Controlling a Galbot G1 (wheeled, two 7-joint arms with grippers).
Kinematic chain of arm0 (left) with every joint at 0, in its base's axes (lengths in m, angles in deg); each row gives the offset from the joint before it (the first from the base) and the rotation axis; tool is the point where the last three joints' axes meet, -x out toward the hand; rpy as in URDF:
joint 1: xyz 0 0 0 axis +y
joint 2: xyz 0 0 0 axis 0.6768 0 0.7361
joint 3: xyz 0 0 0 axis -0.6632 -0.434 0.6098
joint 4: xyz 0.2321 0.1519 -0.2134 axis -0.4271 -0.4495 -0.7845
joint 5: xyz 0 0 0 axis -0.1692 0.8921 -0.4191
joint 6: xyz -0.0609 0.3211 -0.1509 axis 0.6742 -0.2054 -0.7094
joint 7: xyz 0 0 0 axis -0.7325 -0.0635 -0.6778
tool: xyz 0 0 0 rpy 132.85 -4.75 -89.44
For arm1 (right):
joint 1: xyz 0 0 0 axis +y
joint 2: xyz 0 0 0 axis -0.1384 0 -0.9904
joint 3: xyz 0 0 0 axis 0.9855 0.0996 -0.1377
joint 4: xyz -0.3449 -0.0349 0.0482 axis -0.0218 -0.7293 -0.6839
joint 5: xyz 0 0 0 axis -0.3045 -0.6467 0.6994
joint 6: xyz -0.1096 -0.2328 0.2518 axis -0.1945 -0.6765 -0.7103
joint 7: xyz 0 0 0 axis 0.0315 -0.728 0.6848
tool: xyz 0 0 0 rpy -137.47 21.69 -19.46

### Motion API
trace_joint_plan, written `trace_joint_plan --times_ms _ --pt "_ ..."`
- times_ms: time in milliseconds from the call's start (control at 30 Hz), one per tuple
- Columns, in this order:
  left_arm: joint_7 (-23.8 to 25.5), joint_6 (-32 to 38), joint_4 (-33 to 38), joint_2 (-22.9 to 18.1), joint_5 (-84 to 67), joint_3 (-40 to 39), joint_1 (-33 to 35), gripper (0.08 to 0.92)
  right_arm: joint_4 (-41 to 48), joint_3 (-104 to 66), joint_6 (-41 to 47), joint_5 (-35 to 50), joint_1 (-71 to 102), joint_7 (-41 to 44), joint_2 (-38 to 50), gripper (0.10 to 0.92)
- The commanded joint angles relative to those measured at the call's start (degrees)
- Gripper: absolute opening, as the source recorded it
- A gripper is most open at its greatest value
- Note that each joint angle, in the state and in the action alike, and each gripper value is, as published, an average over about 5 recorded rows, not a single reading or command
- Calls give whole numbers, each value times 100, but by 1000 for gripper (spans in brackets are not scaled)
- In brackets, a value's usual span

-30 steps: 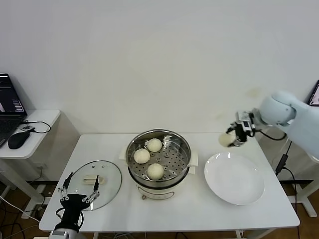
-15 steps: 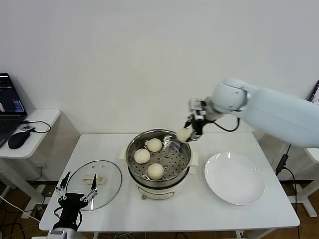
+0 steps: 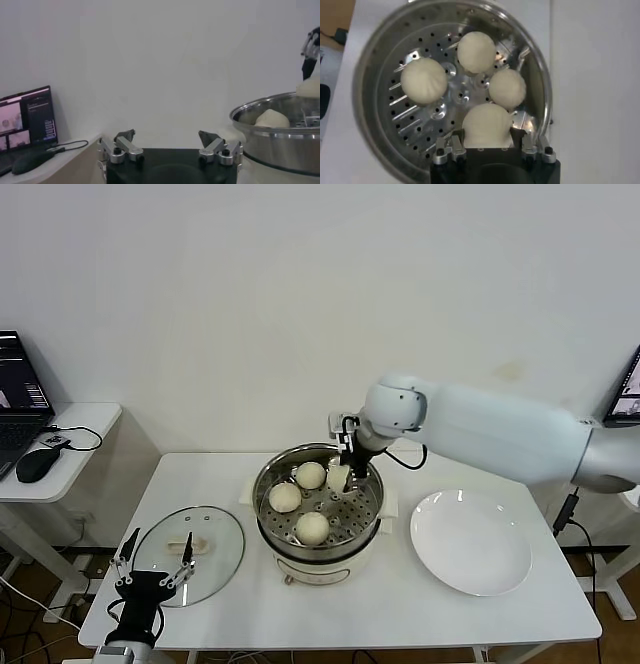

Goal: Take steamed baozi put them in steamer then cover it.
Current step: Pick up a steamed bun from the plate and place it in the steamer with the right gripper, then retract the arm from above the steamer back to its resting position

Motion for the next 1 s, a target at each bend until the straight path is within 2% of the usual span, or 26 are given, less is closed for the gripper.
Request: trace_joint_plan --times_ms 33,500,800,900,1000 --pt "-2 6 -16 -8 -4 2 -2 823 190 80 172 -207 302 -75 -245 594" --pt "-1 8 -12 -31 9 -1 -22 823 140 -95 160 -177 481 -272 -170 601" --pt "0 -2 14 -37 4 -1 -29 823 -553 -540 217 135 27 -275 568 801" --pt "-3 -7 -8 -29 -3 -11 -51 823 -898 -839 223 392 89 -674 969 820" --pt "-8 -14 -43 0 -15 -2 -72 823 -1298 -1165 152 781 400 -1528 1411 822"
